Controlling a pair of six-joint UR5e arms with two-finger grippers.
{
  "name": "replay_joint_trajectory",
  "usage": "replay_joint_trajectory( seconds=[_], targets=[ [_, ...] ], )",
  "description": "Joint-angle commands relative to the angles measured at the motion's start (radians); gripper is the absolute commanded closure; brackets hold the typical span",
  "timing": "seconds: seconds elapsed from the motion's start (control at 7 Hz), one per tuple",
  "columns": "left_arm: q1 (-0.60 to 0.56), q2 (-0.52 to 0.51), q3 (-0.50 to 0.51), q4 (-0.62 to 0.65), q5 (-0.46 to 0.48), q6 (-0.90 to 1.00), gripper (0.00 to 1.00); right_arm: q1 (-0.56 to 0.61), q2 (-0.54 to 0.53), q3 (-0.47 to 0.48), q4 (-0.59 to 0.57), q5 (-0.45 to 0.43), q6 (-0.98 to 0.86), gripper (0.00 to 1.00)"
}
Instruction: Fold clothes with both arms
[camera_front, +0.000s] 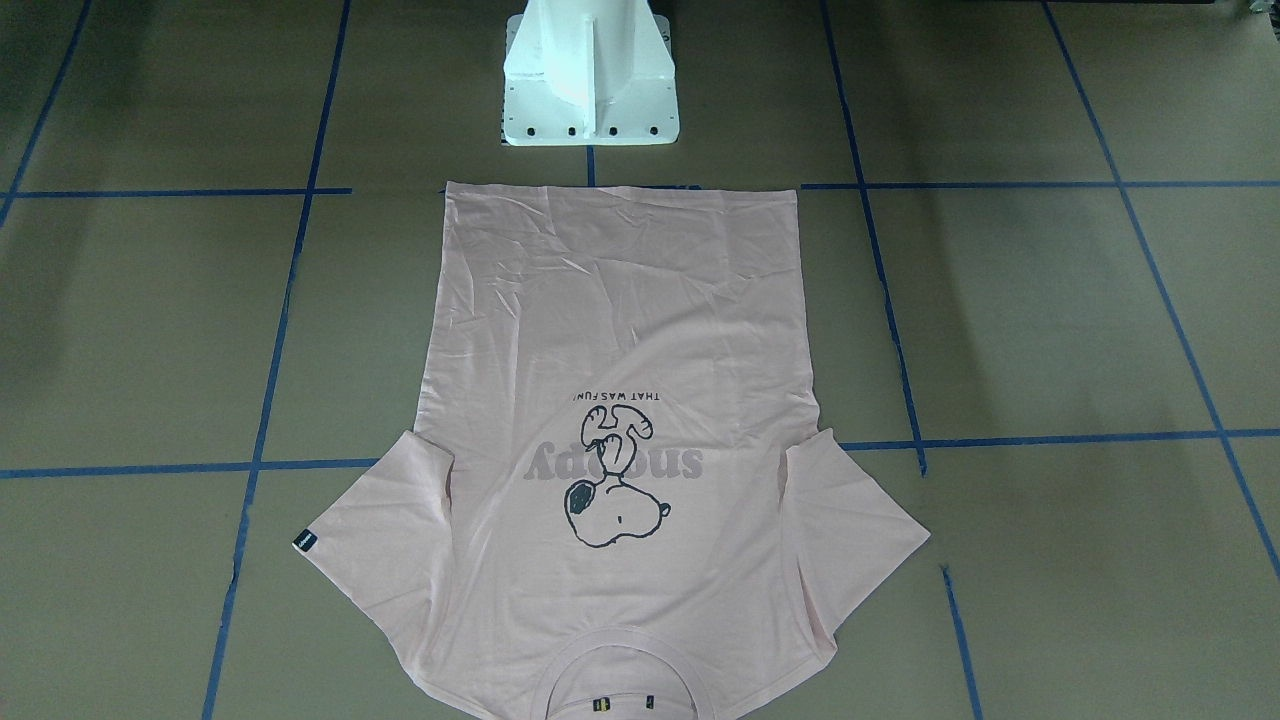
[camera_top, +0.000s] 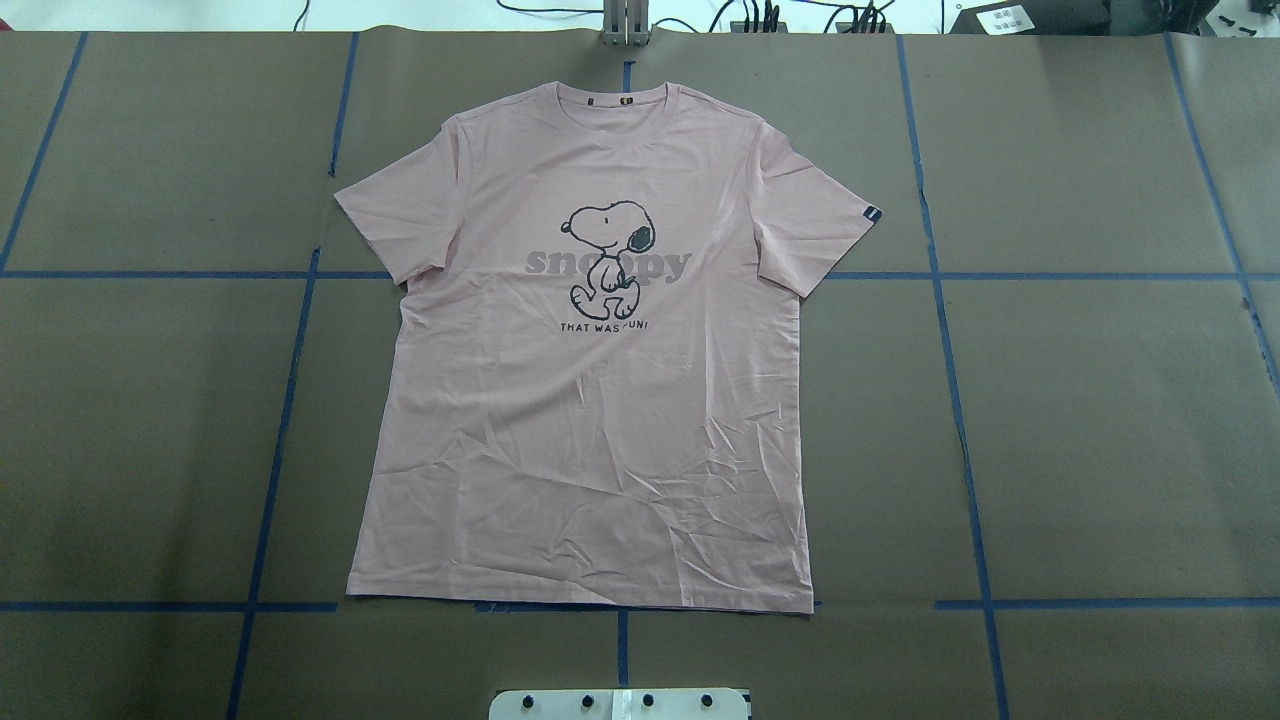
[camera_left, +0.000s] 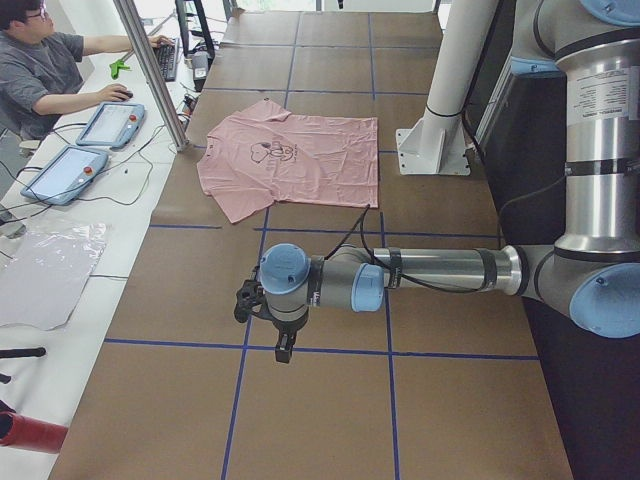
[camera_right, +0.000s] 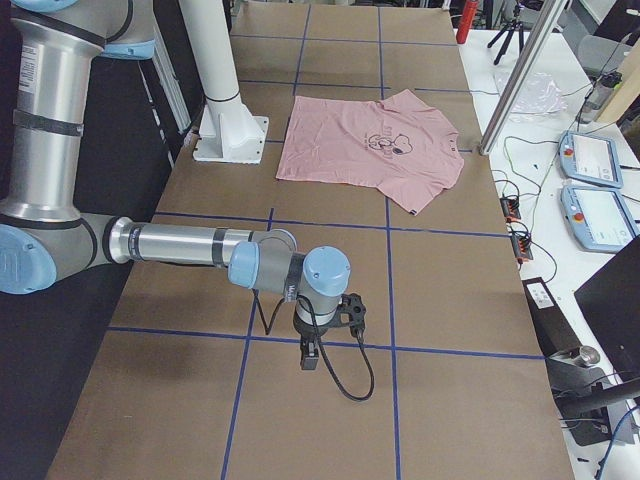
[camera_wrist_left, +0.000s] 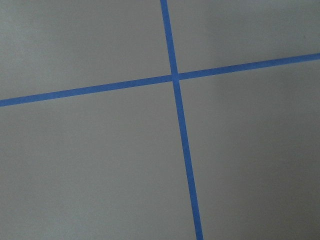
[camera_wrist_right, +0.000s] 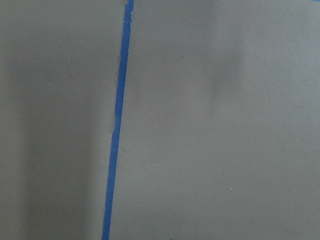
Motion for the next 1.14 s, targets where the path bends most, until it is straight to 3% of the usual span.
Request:
replay_joint_trajectory(
  seconds=[0.0,0.43,1.0],
  targets=[
    [0.0,-0.002,-0.002,-0.002,-0.002,0.0,0.0,0.0,0.0,-0.001,0.0,-0.003,-0.004,0.0],
    [0.0,-0.014,-0.069,-0.003,0.002,0.0,0.0,-0.002,0.009,0.068,0.035,0.002,0.005,0.0],
    [0.005,-0.014,-0.066,-0.185,0.011,-0.002,0.0,-0.023,0.154,0.07,0.081,0.005,0.015,0.0]
  ],
)
